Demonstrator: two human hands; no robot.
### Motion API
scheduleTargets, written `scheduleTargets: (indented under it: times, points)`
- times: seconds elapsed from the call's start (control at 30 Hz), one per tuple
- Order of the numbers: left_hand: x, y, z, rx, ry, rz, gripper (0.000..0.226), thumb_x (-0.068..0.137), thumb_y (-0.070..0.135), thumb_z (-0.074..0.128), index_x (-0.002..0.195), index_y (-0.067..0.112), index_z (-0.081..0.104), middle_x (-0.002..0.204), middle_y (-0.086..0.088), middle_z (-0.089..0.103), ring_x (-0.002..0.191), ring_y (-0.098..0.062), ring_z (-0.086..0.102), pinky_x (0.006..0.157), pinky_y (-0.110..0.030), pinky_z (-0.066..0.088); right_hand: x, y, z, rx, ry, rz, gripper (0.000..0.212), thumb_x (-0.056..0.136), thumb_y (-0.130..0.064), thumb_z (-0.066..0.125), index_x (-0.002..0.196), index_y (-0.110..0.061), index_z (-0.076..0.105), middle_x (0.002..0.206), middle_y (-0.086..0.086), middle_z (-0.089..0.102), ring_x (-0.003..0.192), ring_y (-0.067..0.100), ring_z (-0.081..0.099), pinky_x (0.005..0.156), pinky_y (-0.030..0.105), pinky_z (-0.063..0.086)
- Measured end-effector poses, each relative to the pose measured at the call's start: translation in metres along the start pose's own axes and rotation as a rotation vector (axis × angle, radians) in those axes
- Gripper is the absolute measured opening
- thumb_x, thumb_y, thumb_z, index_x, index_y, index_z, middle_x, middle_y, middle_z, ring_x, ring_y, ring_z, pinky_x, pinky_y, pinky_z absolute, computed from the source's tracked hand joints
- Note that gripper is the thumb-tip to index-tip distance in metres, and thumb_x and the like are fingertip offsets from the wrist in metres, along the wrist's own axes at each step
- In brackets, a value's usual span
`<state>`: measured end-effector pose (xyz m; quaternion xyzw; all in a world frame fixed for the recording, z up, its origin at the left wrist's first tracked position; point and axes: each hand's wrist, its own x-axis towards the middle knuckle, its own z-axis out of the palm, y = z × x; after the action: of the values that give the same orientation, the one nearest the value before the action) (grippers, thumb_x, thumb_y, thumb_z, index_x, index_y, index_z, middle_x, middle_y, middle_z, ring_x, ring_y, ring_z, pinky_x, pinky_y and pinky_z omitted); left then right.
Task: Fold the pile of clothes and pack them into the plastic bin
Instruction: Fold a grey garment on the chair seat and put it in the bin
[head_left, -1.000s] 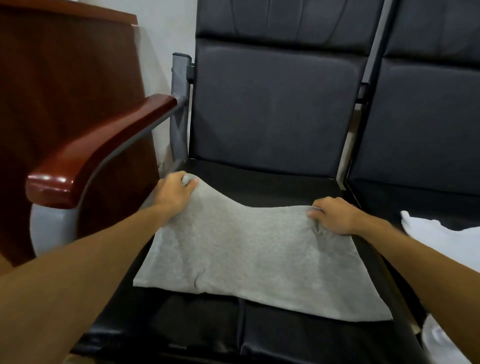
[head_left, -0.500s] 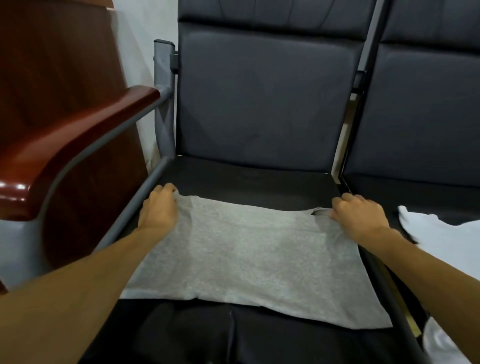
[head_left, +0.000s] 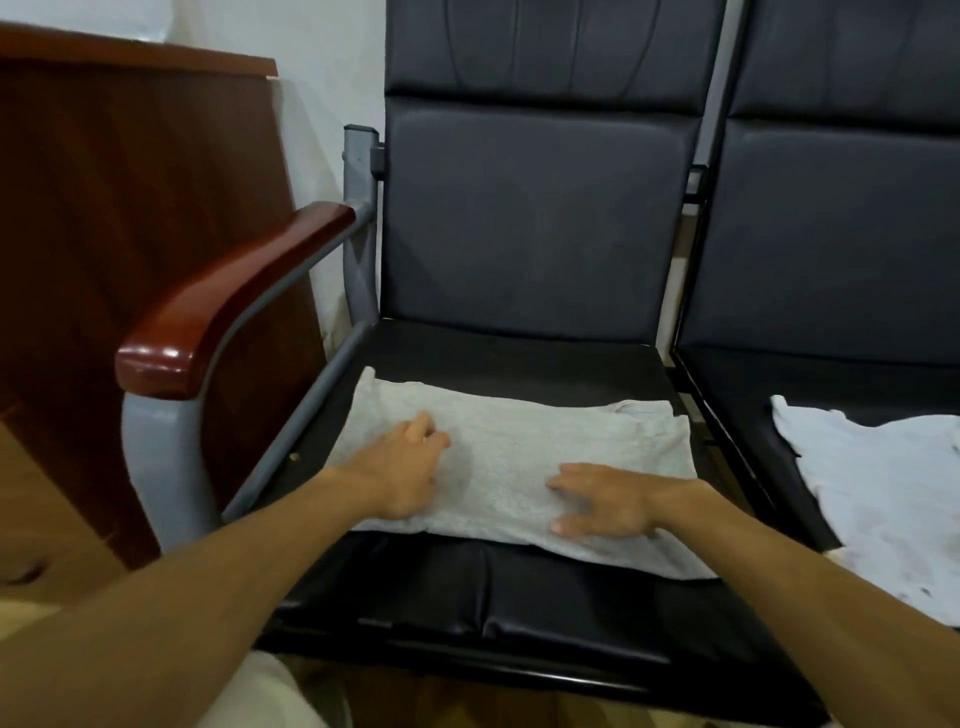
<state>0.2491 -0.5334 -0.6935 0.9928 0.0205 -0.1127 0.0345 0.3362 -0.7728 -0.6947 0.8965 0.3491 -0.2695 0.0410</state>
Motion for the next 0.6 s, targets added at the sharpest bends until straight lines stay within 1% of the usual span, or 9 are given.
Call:
scheduleTargets:
  times: [0.07, 0.17, 0.27, 0.33, 0.4, 0.43, 0.5, 0.57, 0.6]
  points:
    - [-0.014, 0.002, 0.008, 0.071, -0.135, 0.013, 0.045, 0.099, 0.032, 0.043, 0.14, 0.016, 0.035, 0.142, -0.007, 0.029, 0.129, -0.025, 0.033, 0.108, -0.042, 0.034, -0.001, -0.003, 0.008, 0.027, -0.037, 0.009, 0.073, 0.097, -0.054, 0.041, 0.155, -0.024, 0.008, 0.163, -0.001, -0.005, 0.15, 0.017, -0.002, 0.121, 0.034, 0.003]
    - [-0.028, 0.002, 0.011, 0.031, -0.162, 0.028, 0.038, 0.1, 0.03, 0.039, 0.136, 0.017, 0.038, 0.137, -0.008, 0.035, 0.127, -0.025, 0.035, 0.106, -0.04, 0.033, -0.007, -0.003, 0.012, 0.127, -0.083, 0.027, 0.073, 0.097, -0.052, 0.043, 0.155, -0.027, 0.006, 0.162, -0.004, -0.008, 0.149, 0.017, -0.005, 0.121, 0.037, 0.003]
    - [-0.038, 0.001, 0.011, -0.055, -0.136, 0.048, 0.032, 0.098, 0.027, 0.044, 0.129, 0.019, 0.043, 0.13, -0.006, 0.041, 0.118, -0.021, 0.04, 0.1, -0.034, 0.035, -0.019, -0.003, 0.015, 0.231, -0.131, 0.042, 0.076, 0.093, -0.058, 0.047, 0.154, -0.033, 0.009, 0.162, -0.01, -0.006, 0.149, 0.021, 0.004, 0.119, 0.048, 0.019]
    - [-0.044, 0.002, 0.011, -0.113, -0.111, 0.061, 0.024, 0.096, 0.029, 0.05, 0.118, 0.02, 0.051, 0.119, -0.004, 0.05, 0.104, -0.016, 0.045, 0.089, -0.028, 0.038, -0.028, -0.007, 0.017, 0.196, -0.142, 0.031, 0.073, 0.094, -0.056, 0.047, 0.153, -0.031, 0.012, 0.161, -0.009, 0.004, 0.148, 0.022, 0.013, 0.118, 0.046, 0.023]
    - [-0.049, 0.002, 0.009, -0.212, -0.084, 0.049, 0.018, 0.095, 0.031, 0.052, 0.109, 0.021, 0.057, 0.103, 0.002, 0.057, 0.09, -0.012, 0.048, 0.077, -0.024, 0.039, -0.032, -0.011, 0.017, 0.143, -0.122, 0.006, 0.072, 0.094, -0.055, 0.048, 0.153, -0.027, 0.017, 0.159, -0.004, 0.016, 0.145, 0.023, 0.022, 0.117, 0.043, 0.025]
    - [-0.05, 0.0, 0.009, -0.274, -0.064, 0.017, 0.016, 0.095, 0.029, 0.052, 0.106, 0.02, 0.059, 0.1, 0.004, 0.059, 0.088, -0.011, 0.051, 0.074, -0.023, 0.04, -0.034, -0.014, 0.017, 0.114, -0.105, -0.001, 0.071, 0.094, -0.056, 0.047, 0.152, -0.026, 0.02, 0.157, -0.003, 0.022, 0.143, 0.023, 0.027, 0.117, 0.042, 0.026]
    - [-0.048, -0.006, 0.009, -0.351, 0.014, -0.09, 0.017, 0.095, 0.023, 0.05, 0.106, 0.018, 0.062, 0.108, 0.001, 0.063, 0.093, -0.014, 0.056, 0.079, -0.025, 0.045, -0.035, -0.018, 0.015, 0.056, -0.06, -0.015, 0.066, 0.095, -0.057, 0.044, 0.149, -0.023, 0.029, 0.151, 0.0, 0.033, 0.137, 0.022, 0.035, 0.114, 0.039, 0.03]
    - [-0.046, -0.015, 0.009, -0.305, 0.167, -0.253, 0.022, 0.093, 0.021, 0.053, 0.114, 0.017, 0.057, 0.12, -0.003, 0.058, 0.102, -0.019, 0.057, 0.089, -0.032, 0.049, -0.034, -0.023, 0.011, 0.002, -0.018, -0.018, 0.058, 0.097, -0.056, 0.04, 0.141, -0.019, 0.041, 0.142, 0.002, 0.044, 0.129, 0.022, 0.043, 0.109, 0.036, 0.034]
    - [-0.045, -0.019, 0.011, -0.234, 0.264, -0.353, 0.032, 0.092, 0.024, 0.056, 0.121, 0.014, 0.051, 0.126, -0.006, 0.053, 0.109, -0.022, 0.055, 0.093, -0.035, 0.048, -0.033, -0.025, 0.009, -0.016, 0.014, -0.019, 0.054, 0.098, -0.054, 0.039, 0.137, -0.018, 0.046, 0.138, 0.003, 0.048, 0.125, 0.021, 0.046, 0.107, 0.035, 0.036]
